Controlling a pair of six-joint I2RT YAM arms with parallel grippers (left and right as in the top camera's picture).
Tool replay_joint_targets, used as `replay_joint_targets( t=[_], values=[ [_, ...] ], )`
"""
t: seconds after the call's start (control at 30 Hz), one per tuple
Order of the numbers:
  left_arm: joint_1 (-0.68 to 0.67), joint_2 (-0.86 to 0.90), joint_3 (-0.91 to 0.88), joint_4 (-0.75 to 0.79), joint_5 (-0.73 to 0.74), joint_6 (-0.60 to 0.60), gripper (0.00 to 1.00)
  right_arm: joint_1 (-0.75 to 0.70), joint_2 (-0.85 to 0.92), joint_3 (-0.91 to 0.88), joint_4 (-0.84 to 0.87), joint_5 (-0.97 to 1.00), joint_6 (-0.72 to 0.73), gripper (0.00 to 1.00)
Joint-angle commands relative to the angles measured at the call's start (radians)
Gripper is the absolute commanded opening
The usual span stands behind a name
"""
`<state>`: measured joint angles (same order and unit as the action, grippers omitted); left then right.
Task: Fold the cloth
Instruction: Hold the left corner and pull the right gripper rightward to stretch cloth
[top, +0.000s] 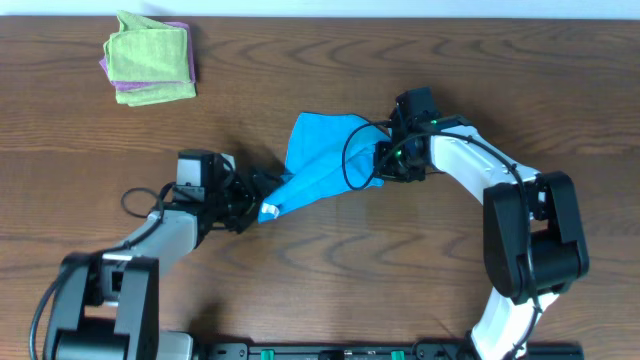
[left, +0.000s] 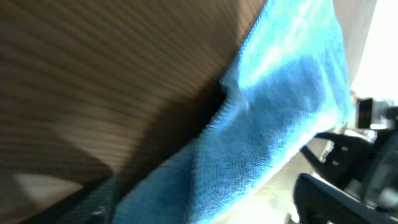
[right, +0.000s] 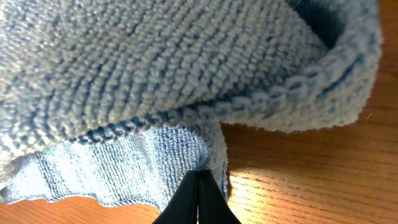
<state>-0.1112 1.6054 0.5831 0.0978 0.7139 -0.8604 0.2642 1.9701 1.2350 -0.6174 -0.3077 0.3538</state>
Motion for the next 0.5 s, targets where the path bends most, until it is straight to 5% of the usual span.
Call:
replay_joint_targets(
  t=[0.0, 0.13, 0.23, 0.4, 0.47],
  values=[
    [-0.041, 0.072, -0.045, -0.028, -0.059, -0.002, 0.75, 0.006, 0.013, -0.007, -0.006, -0.011, 0.010, 0.02],
    [-0.061, 0.072, -0.045, -0.028, -0.058, -0.012, 0.43, 0.006, 0.013, -0.007, -0.014, -0.011, 0.010, 0.02],
    [-0.058, 0.072, -0.045, -0.018, -0.045, -0.035, 0.06, 0.005, 0.013, -0.007, -0.019, -0.011, 0.009, 0.06],
    [-0.058, 0.072, -0.043, 0.031, -0.018, -0.064, 0.06, -0.010, 0.012, -0.006, -0.060, -0.011, 0.009, 0.37],
    [-0.058, 0.072, -0.043, 0.058, -0.004, -0.072, 0.06, -0.018, 0.012, -0.006, -0.095, -0.011, 0.009, 0.41]
  ],
)
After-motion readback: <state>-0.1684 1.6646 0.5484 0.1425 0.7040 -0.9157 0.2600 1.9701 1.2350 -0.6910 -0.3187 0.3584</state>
